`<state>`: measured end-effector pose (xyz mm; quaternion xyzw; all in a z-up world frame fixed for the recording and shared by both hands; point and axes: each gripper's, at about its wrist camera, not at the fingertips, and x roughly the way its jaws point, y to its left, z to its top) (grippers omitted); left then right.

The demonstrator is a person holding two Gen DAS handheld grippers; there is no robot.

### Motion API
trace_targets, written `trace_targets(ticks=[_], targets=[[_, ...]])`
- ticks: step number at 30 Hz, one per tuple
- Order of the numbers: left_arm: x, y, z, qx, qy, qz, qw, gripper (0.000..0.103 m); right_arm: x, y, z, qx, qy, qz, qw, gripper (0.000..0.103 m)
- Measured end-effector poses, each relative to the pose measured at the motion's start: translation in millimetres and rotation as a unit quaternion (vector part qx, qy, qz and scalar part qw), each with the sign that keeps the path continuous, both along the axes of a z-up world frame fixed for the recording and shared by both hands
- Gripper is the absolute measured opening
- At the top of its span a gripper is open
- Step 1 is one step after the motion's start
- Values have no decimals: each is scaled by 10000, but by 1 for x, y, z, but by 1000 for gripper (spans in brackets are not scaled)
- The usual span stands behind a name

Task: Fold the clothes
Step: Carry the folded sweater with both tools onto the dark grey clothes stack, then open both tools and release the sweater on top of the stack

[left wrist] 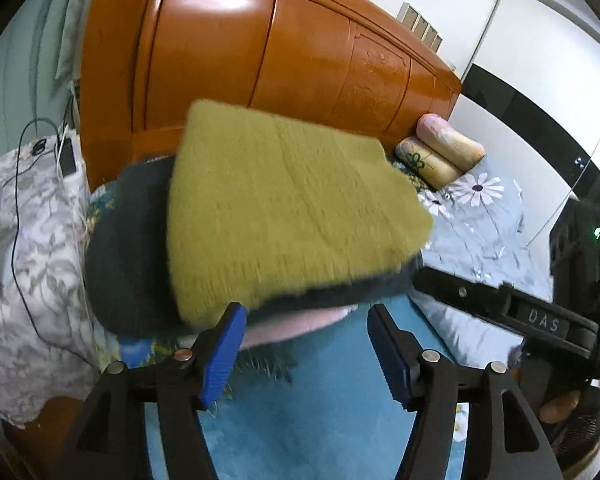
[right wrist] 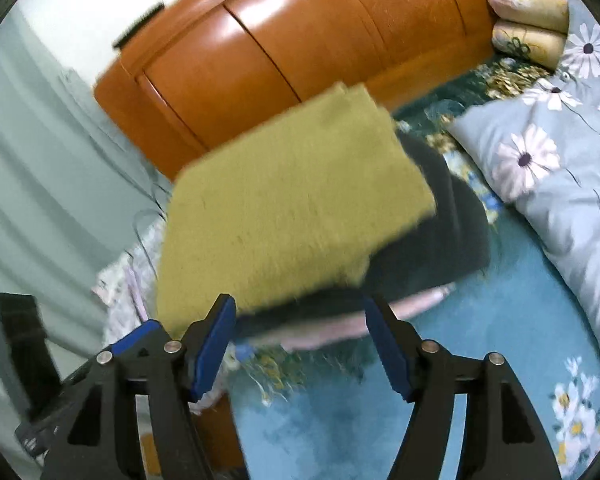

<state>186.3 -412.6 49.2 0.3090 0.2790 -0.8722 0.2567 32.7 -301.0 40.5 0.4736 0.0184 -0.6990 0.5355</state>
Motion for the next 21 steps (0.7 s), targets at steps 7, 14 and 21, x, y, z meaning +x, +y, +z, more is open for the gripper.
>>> trace_targets(ticks=[7, 14, 21], targets=[[15, 16, -15, 155, -4, 282, 9995, 92, 23, 12, 3, -20, 550, 7, 9985, 103], [17, 36, -20, -173, -273, 313, 9990, 103, 33, 26, -7, -71, 665, -280, 9974, 103], [30, 37, -41, 194, -337, 597, 9975, 103, 38, 44, -29, 135, 864, -501, 9949, 103]])
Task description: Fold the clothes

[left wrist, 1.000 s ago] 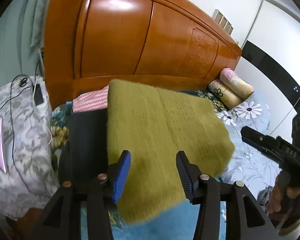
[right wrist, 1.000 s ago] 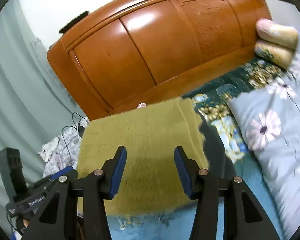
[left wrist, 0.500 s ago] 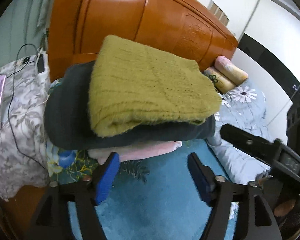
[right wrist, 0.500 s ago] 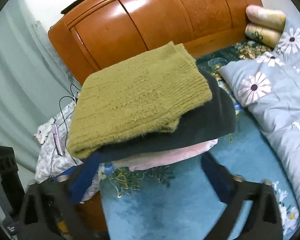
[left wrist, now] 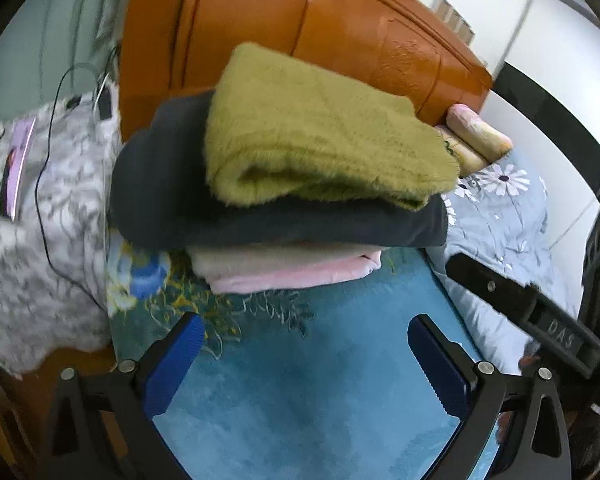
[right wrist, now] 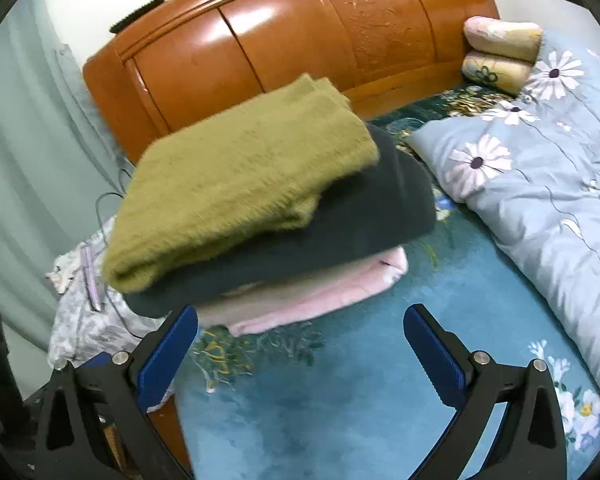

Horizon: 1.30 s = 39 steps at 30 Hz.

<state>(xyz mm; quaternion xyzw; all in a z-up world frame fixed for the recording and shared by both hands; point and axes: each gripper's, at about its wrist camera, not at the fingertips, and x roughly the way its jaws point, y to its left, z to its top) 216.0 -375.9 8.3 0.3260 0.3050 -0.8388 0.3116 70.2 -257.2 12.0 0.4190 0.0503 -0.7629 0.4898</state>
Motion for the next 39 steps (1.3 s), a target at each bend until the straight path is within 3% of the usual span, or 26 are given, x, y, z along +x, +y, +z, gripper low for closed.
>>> trace_targets(ticks=[7, 14, 21, 27, 39], targets=[[10, 2, -21, -307, -405, 591, 9970, 103, 10, 4, -27, 210, 153, -48, 9997, 103], [26, -2, -53, 106, -409, 924, 9948, 103, 24, -3, -53, 389, 474, 104, 9981, 103], [33, -8, -72, 143, -377, 1234, 9915, 103, 38, -15, -60, 428, 678, 405, 9960, 103], [34, -17, -84, 221, -382, 1357, 9898, 103, 44, -26, -62, 445, 851, 544, 9939, 103], [25, -27, -108, 367, -531, 1300, 9894, 103, 44, -36, -83, 687, 779, 639, 9925, 103]])
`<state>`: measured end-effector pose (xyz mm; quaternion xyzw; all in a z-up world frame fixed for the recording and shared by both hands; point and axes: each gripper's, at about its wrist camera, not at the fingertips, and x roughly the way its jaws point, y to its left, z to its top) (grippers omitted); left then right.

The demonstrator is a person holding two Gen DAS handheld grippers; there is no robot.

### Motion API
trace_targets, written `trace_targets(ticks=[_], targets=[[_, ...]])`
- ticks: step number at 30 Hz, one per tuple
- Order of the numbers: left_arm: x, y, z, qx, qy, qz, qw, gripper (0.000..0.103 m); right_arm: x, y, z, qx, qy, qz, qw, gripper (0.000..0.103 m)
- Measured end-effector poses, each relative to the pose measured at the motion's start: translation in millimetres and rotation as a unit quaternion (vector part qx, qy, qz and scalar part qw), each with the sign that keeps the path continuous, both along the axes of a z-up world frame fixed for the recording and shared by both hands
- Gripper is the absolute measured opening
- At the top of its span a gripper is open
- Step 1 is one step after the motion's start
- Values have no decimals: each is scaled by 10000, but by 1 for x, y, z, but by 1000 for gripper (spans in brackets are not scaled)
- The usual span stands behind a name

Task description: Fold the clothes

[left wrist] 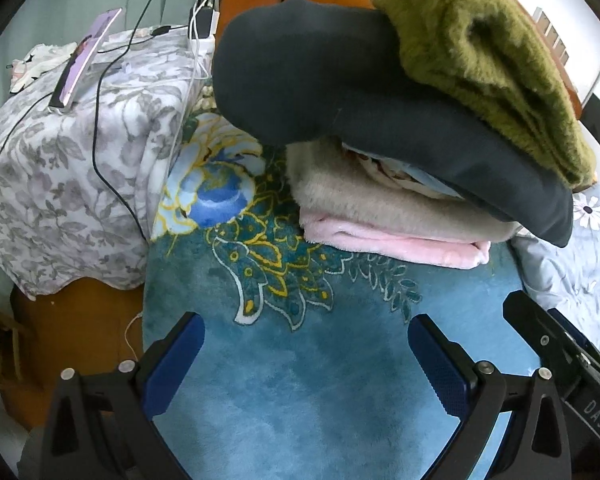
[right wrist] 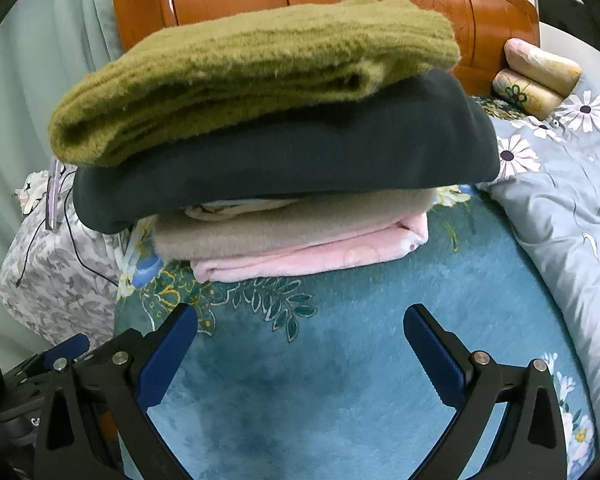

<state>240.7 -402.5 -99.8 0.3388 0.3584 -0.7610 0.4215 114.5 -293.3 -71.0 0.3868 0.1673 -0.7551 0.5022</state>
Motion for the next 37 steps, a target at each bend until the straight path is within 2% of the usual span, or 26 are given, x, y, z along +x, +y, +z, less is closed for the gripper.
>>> trace_targets(ticks=[19, 37], targets=[[-12, -7, 0, -168, -48, -98, 9998, 103, -5, -3, -7, 27, -176, -132, 9998, 103], [-17, 9, 20, -385, 55, -293, 9988, 103, -9, 17, 7, -161, -244, -287, 9992, 103]])
